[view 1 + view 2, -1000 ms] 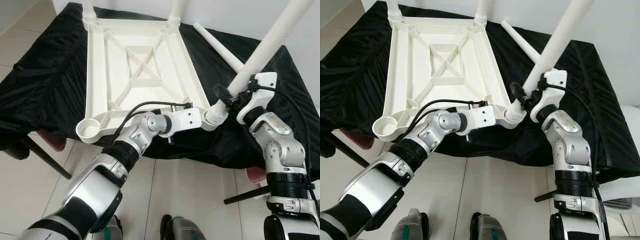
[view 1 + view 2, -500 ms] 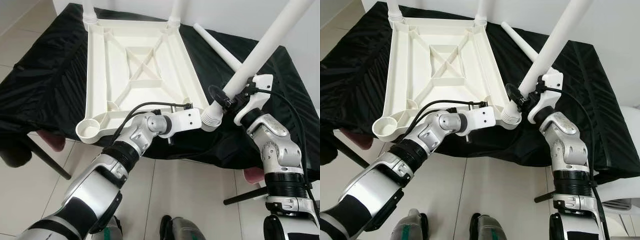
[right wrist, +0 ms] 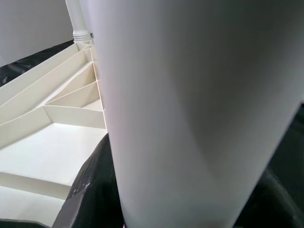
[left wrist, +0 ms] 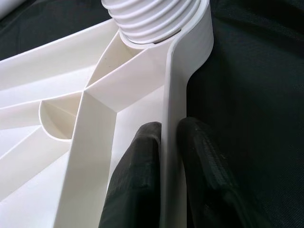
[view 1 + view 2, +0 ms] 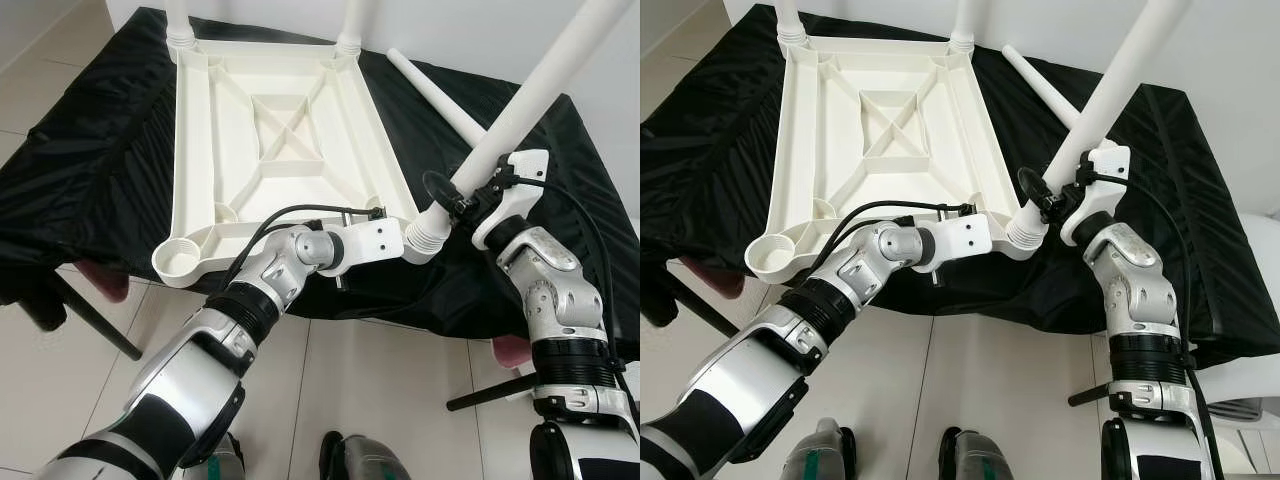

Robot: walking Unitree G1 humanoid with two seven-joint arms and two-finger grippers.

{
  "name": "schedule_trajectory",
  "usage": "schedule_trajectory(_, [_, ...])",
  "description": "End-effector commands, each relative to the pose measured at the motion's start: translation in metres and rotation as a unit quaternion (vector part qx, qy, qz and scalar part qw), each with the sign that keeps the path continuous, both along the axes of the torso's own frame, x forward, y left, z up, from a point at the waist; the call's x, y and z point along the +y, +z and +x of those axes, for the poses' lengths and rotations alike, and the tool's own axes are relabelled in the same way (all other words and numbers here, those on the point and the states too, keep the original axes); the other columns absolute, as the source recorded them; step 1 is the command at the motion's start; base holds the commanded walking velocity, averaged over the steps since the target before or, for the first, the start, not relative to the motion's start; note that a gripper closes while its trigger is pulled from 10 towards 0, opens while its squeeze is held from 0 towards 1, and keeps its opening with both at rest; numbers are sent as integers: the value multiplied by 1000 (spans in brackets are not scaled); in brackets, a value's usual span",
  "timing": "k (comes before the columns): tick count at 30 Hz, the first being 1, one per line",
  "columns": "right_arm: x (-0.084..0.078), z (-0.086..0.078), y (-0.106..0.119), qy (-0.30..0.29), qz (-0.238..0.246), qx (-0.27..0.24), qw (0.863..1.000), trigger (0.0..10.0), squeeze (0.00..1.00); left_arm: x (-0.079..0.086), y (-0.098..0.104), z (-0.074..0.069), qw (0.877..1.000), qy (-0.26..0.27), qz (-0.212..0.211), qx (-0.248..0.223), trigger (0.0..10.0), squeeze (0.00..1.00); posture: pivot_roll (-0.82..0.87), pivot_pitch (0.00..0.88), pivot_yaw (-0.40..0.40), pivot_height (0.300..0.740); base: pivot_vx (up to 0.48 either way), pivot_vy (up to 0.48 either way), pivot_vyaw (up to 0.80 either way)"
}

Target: Building children table

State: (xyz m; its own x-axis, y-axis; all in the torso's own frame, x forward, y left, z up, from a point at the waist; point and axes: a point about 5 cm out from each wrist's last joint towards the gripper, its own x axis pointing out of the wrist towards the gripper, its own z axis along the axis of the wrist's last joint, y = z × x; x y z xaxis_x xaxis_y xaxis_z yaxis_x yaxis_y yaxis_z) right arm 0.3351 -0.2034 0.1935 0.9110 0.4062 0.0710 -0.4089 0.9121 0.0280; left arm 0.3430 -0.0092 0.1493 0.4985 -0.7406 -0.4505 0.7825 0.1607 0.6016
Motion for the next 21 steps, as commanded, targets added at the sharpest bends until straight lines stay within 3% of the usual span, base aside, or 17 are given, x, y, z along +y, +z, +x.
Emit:
schedule_trajectory(1, [-7,-4,-31,-13,-14,69,997,10000,0,2,-9,-3,1000,-4,16,20,10000,0,31,97,-81,740,0,0,0])
schedule_trajectory(7, [10,-7,-34,31,-19,60,998,10000,0,2,-7,-2,1000,-4,16,19,10000,0,38,97,-82,740,0,0,0])
schedule_trajectory(21, [22,-17,-42,70,-14,64,995,10000,0,3,-7,-1,1000,-4,18,17,10000,0,36,99,-77,740,0,0,0])
